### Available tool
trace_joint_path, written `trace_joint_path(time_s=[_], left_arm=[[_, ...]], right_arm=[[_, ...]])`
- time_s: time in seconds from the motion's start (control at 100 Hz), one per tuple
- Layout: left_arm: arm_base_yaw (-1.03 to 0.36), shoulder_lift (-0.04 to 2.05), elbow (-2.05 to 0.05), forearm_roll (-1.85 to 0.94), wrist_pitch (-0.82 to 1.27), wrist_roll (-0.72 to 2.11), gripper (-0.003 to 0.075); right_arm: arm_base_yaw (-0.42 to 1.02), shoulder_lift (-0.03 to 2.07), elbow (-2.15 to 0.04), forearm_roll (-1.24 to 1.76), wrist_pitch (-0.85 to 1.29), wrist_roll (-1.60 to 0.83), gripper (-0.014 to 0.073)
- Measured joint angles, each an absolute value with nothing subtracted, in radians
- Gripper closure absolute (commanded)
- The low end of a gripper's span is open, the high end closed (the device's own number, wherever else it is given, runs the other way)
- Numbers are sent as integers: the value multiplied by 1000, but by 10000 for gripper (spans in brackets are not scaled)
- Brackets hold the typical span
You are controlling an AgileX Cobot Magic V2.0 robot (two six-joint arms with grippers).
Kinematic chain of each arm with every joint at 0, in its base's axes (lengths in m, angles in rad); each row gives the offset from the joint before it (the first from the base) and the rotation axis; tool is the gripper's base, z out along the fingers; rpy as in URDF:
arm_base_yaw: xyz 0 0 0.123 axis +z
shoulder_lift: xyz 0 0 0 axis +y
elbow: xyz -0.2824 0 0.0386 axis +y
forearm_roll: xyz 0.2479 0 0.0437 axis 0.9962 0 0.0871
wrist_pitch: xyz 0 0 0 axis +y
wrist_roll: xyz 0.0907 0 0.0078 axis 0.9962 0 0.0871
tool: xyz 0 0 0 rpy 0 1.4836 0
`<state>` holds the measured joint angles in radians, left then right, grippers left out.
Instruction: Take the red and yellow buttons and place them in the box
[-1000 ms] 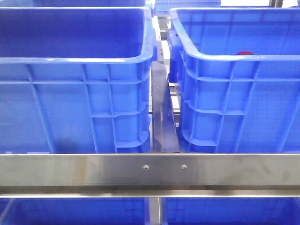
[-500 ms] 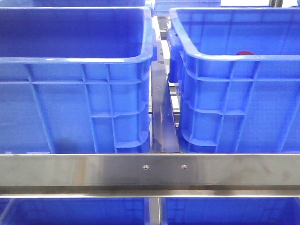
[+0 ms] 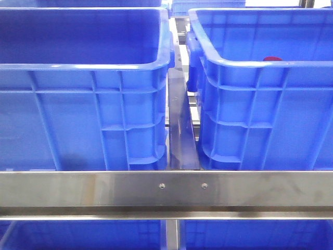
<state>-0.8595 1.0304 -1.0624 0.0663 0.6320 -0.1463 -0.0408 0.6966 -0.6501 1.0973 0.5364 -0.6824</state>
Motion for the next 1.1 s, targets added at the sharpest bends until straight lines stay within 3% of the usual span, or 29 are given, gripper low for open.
trace_joint_path(time_s=[0.44,0.87,1.1], left_arm=[[-860,1030,-1062,51,630,-146,739],[-860,1031,-1062,47,630,-146,739],[-860,1031,-1062,47,630,-146,739]], right_arm=[[-34,947,-796,1500,967,-735,-30],[325,1174,-937,1522,818,-791,-30],[430,1290,-1013,1525,788,-797,-29]])
